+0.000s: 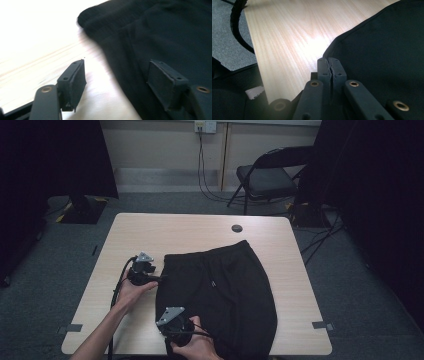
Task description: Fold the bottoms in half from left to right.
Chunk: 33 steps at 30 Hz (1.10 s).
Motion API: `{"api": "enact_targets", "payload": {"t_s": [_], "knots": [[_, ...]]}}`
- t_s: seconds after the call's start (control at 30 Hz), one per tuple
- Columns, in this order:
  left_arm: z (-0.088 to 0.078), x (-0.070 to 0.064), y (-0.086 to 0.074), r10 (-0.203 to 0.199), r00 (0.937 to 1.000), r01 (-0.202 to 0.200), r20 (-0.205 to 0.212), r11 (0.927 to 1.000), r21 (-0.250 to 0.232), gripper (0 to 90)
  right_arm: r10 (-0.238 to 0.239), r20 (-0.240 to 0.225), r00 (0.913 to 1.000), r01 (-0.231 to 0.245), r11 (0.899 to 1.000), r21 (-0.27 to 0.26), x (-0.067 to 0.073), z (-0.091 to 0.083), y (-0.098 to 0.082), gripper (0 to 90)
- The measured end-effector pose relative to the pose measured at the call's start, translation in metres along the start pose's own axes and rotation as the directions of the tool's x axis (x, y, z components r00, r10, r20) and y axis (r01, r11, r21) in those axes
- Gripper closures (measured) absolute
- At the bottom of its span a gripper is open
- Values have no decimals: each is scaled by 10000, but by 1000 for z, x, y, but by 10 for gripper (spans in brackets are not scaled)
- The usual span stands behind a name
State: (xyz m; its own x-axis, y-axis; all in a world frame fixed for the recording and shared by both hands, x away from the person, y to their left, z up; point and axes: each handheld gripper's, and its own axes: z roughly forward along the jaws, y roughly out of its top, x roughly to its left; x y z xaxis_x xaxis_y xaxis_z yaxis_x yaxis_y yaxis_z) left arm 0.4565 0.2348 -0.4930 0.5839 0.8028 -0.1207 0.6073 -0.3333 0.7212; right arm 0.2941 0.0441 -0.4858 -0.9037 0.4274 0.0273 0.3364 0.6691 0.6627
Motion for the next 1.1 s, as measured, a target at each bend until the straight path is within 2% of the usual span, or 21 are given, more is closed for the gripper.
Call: {"api": "enact_targets", "payload": {"t_s": [0.03,0.1,0.13,0.23,0.43,0.47,0.53,0.6,0.63,0.67,0.7,0.77,0.83,0.9,0.97,1.0,1.03,1.1], "knots": [[1,1,-1,-50,10000,51,70,10000,-74,322,21,-34,10000,-21,10000,46,0,0,1,880],[1,1,0,294,9995,-293,-112,9996,15,378,31,-56,10000,-31,10000,-16,0,1,1,880],[1,-1,0,303,9994,-303,-189,9995,-17,380,22,-61,10000,-22,10000,-41,0,2,1,879],[4,-7,1,948,9940,-939,-542,9954,183,394,43,-122,9999,-43,10000,0,0,3,3,878],[8,-13,3,1226,9921,-1226,-247,9925,29,439,-51,-156,9999,51,10000,-1,0,5,6,878],[8,-13,3,1274,9918,-1275,-125,9918,-4,461,10,-143,9999,-10,10000,-32,0,6,6,878],[8,-14,4,1469,9891,-1469,32,9891,-1,571,91,-206,9997,-93,9999,-113,0,7,6,878],[10,-17,5,1167,9926,-1167,321,9932,-28,698,143,-214,9997,-145,9998,-97,0,8,8,879],[11,-16,7,961,9941,-963,506,9953,17,813,154,-272,9995,-156,9998,-104,0,9,9,882],[11,-14,8,802,9948,-810,631,9967,106,866,158,-249,9996,-160,9998,-86,0,9,10,882],[11,-13,10,728,9956,-740,587,9971,174,890,181,-265,9995,-184,9998,-115,0,9,10,882],[11,-9,9,415,9966,-426,718,9990,131,895,362,-287,9989,-370,9989,-284,-2,4,13,884],[9,-5,9,-69,9956,80,932,9999,-115,896,472,-348,9983,-490,9975,-510,-5,-4,16,885],[1,2,11,-616,9911,691,1179,9957,-611,896,503,-320,9982,-525,9960,-726,-8,-11,20,885],[-6,6,14,-917,9859,1069,1399,9887,-1047,897,491,-277,9984,-516,9941,-955,-10,-19,26,885],[-10,7,15,-1041,9834,1231,1484,9845,-1246,896,481,-264,9985,-507,9930,-1067,-10,-22,29,885],[-14,9,15,-1035,9838,1236,1465,9831,-1351,897,459,-247,9986,-485,9919,-1171,-10,-26,32,885],[-19,10,16,-1010,9843,1212,1450,9830,-1381,897,374,-230,9990,-403,9891,-1416,-9,-34,39,886]]}}
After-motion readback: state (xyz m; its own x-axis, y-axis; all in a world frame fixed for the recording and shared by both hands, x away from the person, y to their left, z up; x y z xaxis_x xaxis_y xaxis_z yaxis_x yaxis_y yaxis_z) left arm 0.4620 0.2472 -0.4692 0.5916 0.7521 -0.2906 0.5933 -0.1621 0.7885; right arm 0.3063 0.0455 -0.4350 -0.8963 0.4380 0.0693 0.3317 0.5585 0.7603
